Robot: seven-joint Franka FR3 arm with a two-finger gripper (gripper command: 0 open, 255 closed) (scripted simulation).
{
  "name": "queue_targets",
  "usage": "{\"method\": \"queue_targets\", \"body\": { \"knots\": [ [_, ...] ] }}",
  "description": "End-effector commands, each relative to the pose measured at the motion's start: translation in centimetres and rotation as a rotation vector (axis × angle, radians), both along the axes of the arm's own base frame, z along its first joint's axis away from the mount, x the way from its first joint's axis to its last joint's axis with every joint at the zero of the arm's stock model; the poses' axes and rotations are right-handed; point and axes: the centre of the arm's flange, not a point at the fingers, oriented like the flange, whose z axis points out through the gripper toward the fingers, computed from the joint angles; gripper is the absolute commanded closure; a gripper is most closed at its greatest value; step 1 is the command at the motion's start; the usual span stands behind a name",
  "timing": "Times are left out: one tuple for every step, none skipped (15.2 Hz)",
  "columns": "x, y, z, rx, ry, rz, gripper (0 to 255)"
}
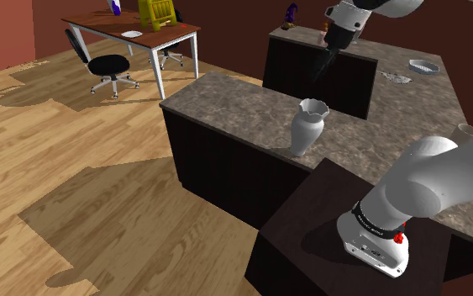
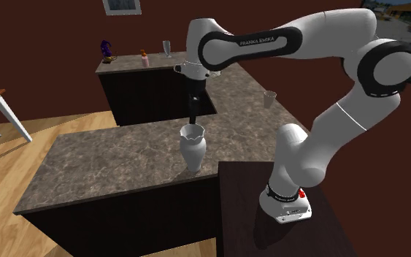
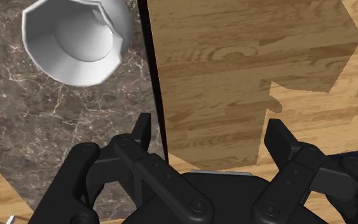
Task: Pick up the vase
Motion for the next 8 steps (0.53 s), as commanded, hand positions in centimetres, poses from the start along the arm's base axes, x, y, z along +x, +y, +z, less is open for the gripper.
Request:
{"method": "queue_targets", "body": {
  "knots": [
    [0.5, -2.2, -1.4, 0.016, 0.009, -0.005, 0],
    [0.7, -3.4, -2.2, 0.024, 0.014, -0.007, 0],
    [0.9, -4.5, -3.0, 0.032, 0.019, -0.01, 0],
    [1.1, -5.7, -3.9, 0.04, 0.024, -0.013, 0],
    [1.3, -6.8, -4.7, 0.048, 0.029, -0.016, 0],
    [1.5, -7.9, -5.6, 0.057, 0.034, -0.019, 0],
    [1.7, -9.0, -6.4, 0.065, 0.039, -0.022, 0],
    [1.9, -10.2, -7.3, 0.073, 0.044, -0.025, 0]
  ]
}}
